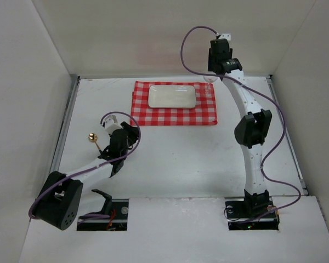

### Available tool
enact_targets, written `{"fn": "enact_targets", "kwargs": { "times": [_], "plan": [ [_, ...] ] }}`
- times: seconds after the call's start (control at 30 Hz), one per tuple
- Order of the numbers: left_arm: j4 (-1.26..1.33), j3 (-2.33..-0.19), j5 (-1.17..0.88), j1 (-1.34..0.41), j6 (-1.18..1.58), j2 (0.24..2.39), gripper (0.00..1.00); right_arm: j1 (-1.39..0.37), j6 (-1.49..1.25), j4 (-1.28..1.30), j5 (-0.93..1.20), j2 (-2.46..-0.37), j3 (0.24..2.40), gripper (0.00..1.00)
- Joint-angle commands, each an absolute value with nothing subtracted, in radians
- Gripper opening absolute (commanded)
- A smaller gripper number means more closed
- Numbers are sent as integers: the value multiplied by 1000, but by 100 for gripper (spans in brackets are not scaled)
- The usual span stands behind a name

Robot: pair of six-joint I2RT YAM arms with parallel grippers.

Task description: Set the dinner table for one person

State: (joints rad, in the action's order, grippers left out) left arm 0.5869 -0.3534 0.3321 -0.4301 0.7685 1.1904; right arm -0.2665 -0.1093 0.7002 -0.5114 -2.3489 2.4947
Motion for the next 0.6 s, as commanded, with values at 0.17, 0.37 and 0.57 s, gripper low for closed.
{"fn": "enact_targets", "kwargs": {
  "times": [0.17,0.37,0.57],
  "plan": [
    [620,-354,331,-432,772,1161,43,-271,-147,629,-448,-2143,2439,60],
    [527,-393,334,-439,717,1111,36,-309,-277,513,-387,-1917,2123,60],
    [366,-446,445,-449,638,1077,21,-415,-359,230,-362,-1571,1593,40]
  ]
}}
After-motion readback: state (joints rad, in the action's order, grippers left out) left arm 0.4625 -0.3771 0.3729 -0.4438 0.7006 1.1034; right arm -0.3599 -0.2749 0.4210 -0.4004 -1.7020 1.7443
